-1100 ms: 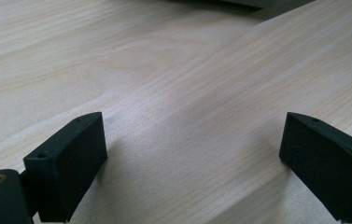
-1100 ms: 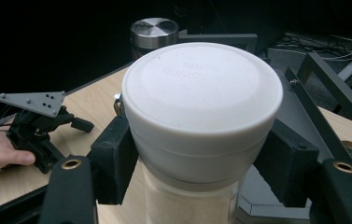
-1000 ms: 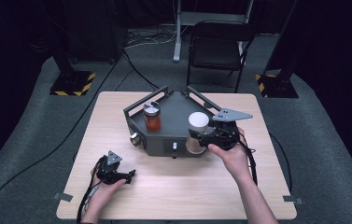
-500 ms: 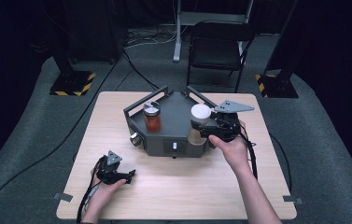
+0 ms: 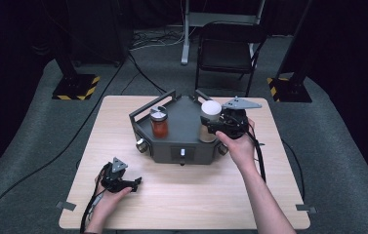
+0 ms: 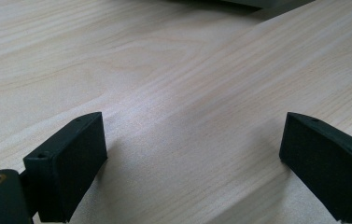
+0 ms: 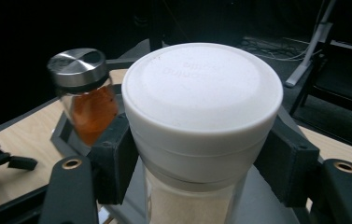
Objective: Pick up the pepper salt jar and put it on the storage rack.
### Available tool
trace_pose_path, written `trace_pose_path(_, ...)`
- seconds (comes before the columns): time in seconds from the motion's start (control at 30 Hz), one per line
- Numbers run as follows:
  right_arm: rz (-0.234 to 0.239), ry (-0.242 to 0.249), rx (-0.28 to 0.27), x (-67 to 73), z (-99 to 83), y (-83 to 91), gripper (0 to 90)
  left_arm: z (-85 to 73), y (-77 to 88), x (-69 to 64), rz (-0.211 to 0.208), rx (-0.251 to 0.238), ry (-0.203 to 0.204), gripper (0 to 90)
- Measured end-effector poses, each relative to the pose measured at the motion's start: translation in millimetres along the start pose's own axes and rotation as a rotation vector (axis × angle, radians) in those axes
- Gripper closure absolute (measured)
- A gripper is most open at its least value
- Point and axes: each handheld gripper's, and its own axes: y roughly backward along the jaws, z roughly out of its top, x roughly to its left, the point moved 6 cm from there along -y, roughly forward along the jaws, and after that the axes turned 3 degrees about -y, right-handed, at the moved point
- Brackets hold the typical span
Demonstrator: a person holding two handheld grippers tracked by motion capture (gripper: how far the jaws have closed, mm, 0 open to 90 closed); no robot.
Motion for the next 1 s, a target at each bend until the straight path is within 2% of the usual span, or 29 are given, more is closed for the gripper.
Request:
trace_pose_path(0.17, -0.025, -0.007, 0.008, -2.2, 1.9, -7.6, 34.2, 0.0, 0.0, 0.0, 0.000, 0.000, 0.000, 7.0)
trace_pose_path(0.6, -0.057, -0.024, 0.035, -10.0, -2.2, -20.7, 34.2, 0.0, 0.0, 0.0, 0.000, 0.000, 0.000, 7.0)
trace_pose_path(0.9, -0.053, -0.030, 0.044, -14.7, -3.0, -23.0, 33.7, 0.0, 0.0, -0.1, 0.000, 0.000, 0.000, 6.9)
trace_pose_path(1.0, -0.047, -0.041, 0.046, -16.8, -2.4, -22.7, 29.6, 0.0, 0.0, 0.0, 0.000, 0.000, 0.000, 6.9)
